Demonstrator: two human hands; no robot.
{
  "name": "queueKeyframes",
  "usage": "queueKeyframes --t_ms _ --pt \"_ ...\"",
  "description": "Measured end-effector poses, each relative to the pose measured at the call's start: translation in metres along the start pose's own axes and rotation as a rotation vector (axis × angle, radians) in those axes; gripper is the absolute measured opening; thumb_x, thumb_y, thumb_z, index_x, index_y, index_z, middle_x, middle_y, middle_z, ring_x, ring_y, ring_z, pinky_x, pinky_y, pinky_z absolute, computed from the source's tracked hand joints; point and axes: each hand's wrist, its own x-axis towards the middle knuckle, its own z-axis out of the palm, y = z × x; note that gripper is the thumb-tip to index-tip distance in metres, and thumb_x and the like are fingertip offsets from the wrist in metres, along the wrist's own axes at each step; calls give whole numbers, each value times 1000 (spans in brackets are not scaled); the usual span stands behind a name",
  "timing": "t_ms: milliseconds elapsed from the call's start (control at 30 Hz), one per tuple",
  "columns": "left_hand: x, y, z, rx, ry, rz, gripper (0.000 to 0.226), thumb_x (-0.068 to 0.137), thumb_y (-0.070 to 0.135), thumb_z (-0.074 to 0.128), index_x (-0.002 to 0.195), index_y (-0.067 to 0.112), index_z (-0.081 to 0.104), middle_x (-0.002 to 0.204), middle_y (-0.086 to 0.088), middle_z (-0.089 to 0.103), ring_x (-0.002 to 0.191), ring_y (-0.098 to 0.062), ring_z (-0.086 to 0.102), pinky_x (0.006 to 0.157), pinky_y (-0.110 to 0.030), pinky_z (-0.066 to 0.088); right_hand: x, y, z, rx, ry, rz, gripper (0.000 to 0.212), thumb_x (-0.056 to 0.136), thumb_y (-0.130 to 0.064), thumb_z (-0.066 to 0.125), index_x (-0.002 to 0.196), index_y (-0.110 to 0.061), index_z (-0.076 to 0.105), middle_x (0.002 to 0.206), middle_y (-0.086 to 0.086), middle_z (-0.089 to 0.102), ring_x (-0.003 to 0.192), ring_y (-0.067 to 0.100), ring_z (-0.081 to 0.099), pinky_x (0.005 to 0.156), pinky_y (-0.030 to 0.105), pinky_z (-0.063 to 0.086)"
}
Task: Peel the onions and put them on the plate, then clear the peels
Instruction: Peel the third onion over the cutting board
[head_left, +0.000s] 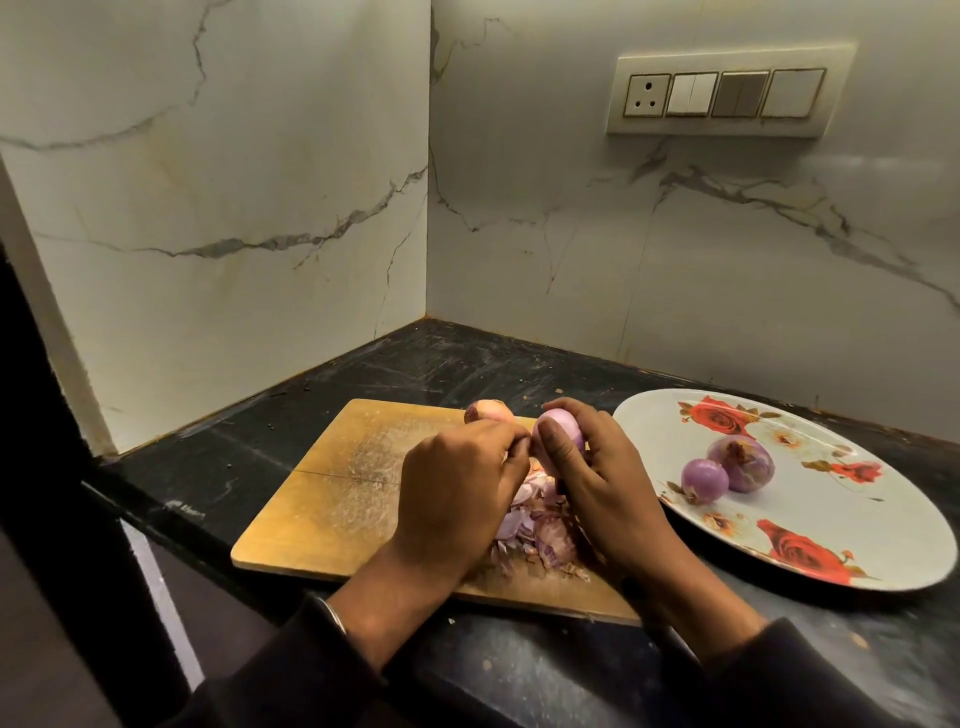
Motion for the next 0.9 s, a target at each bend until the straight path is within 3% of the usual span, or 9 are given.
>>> queueKeyframes --t_ms 167,367,433,567,633,800,900 --pt "2 -3 2 -82 -4 -15 14 95 24 67 105 17 75 89 2 75 74 -5 66 66 -20 55 -2 -4 -1 34 16 -25 40 86 -67 43 117 -43 52 110 -11 57 101 1 56 82 22 50" --pt "4 -8 2 -254 -43 -182 14 97 24 65 102 15 75 81 6 73 70 -4 67 62 -30 58 -5 -10 1 18 11 -80 37 89 -58 50 124 -45 47 119 -7 54 106 -4 53 83 6 44" --pt "6 -9 2 -411 -86 -292 11 99 21 62 100 16 72 79 8 71 68 -4 69 62 -28 59 -6 -10 2 57 -2 -94 36 90 -54 52 125 -46 47 124 -6 53 110 -1 54 87 11 48" --pt "11 -9 1 -721 -177 -531 16 103 18 53 105 13 68 82 1 71 70 -5 69 64 -24 58 -8 -7 3 257 -67 -72 36 98 -33 57 133 -38 51 132 -5 53 119 15 60 95 36 57" --pt "12 -7 0 -828 -216 -600 19 104 17 49 107 10 66 86 -5 71 71 -7 67 65 -24 58 -9 -10 2 402 -107 -36 35 100 -23 56 133 -32 52 131 0 56 116 19 65 92 33 58" --pt "11 -10 3 -898 -267 -656 22 106 23 46 111 15 65 102 -15 70 84 -28 68 80 -39 58 -8 -12 1 672 -141 84 38 94 -27 58 131 -25 58 127 6 64 115 26 68 92 37 58" --pt "10 -7 2 -891 -273 -653 22 106 24 44 111 14 64 101 -15 69 81 -21 64 75 -35 56 -6 -11 1 693 -130 107 36 94 -26 59 131 -25 59 129 7 63 116 26 68 93 38 58"
